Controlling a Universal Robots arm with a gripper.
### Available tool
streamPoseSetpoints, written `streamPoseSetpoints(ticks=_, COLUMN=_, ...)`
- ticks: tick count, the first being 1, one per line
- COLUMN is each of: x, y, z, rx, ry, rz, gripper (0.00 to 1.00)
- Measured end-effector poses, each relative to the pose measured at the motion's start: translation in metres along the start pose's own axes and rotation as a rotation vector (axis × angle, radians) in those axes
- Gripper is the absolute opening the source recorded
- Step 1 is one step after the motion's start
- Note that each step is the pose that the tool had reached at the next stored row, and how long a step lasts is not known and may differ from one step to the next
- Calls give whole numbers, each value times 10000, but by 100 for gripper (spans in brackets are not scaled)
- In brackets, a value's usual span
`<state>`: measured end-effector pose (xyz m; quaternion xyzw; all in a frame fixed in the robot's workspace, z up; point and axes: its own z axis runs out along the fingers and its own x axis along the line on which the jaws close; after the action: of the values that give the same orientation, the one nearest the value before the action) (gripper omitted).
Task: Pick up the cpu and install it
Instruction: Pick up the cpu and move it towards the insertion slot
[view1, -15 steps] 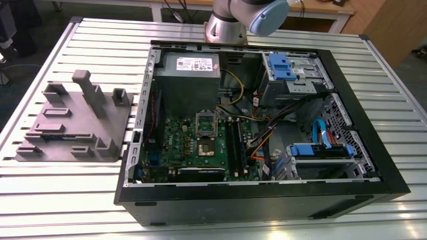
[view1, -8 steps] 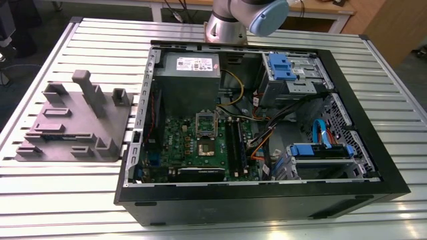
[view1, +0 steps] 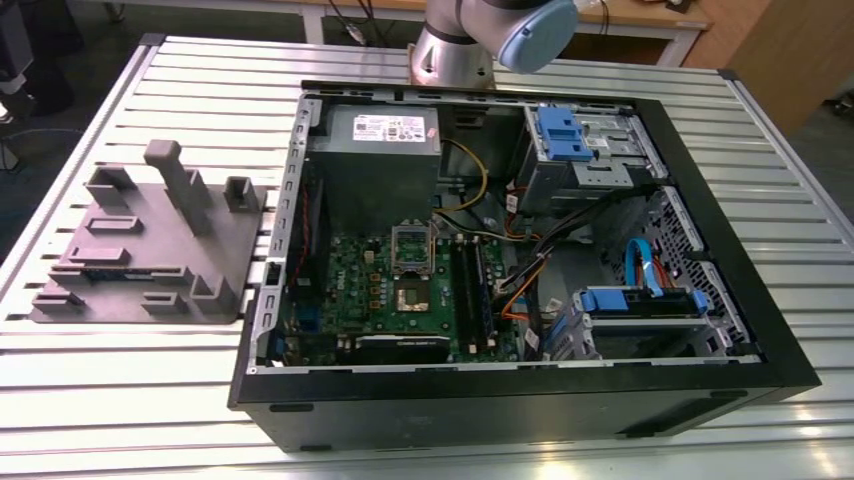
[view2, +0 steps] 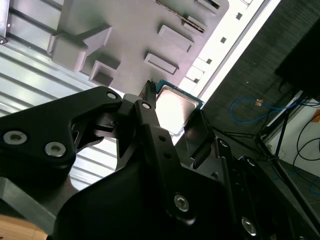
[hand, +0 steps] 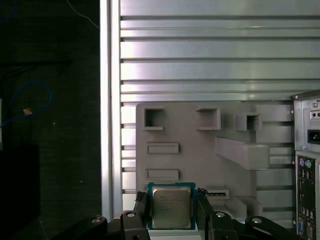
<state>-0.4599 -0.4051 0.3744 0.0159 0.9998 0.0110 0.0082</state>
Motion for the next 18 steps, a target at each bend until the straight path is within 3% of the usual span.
streamPoseSetpoints(ticks=18, x=-53, y=2, z=1, rx=0, ry=1, rz=0, gripper=47)
